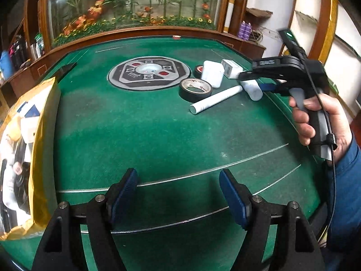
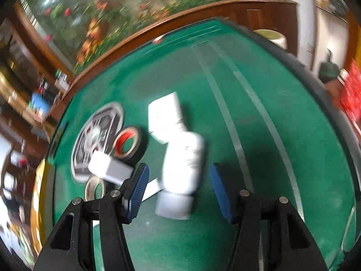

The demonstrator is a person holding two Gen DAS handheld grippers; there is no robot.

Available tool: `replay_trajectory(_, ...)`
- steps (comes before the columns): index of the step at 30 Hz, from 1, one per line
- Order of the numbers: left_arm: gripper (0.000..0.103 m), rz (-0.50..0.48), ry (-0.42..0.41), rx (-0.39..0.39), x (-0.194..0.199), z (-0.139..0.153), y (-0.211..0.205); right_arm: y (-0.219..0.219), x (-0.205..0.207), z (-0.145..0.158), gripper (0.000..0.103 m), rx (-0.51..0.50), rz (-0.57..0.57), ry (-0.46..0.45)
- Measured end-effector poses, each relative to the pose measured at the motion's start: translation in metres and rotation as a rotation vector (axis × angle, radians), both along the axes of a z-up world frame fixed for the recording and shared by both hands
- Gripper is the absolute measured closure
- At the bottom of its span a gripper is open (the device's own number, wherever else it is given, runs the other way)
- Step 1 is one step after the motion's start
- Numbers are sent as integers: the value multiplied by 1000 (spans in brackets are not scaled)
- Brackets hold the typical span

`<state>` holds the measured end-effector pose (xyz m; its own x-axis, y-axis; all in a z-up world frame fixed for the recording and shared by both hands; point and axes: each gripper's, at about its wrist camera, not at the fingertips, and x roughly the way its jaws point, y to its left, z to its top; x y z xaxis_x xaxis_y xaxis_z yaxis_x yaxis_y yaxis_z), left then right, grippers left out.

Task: Organize rigid objects
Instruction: 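Move both tools back to the table and grasp the white bottle with the right tool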

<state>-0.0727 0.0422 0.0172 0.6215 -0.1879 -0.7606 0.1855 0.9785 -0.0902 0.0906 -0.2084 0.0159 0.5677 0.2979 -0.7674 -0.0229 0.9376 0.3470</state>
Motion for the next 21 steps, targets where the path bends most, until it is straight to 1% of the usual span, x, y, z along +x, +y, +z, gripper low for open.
replay_trajectory(1,25,0,0,3,0,0,0,9,2,-3,48,-28,20,5)
replay_trajectory(2,25,0,1,2,1,0,-1,19,4,-5,52,-71,41,0)
replay_trajectory(3,25,0,4,-1,2,0,-1,27,3,-6,65,-117,61,-16)
replay_trajectory(4,25,0,6,-2,3,-1,-3,34,2,-7,70,-143,91,-19)
replay_trajectory(6,25,0,5,4,2,0,-3,47,-4,-9,70,-152,156,-38)
replay_trajectory(9,25,5,-8,8,1,5,0,80,-24,-11,69,-192,307,-81)
replay_trajectory(10,25,6,-10,12,-1,7,2,95,-33,-12,69,-177,387,-84)
replay_trajectory(13,25,14,-30,48,-5,14,9,116,-56,-13,70,-120,552,-73)
replay_trajectory(15,23,40,-31,50,-3,17,18,119,-61,-14,70,-43,589,-41)
replay_trajectory(16,23,51,-25,34,-1,17,22,114,-61,-14,70,-6,585,-30)
replay_trajectory(17,23,68,-5,-31,4,18,31,108,-60,-13,70,15,562,-33)
replay_trajectory(19,23,109,52,-157,15,15,44,97,-58,-11,70,18,495,-43)
replay_trajectory(21,23,156,142,-260,31,8,51,83,-55,-13,70,44,431,-19)
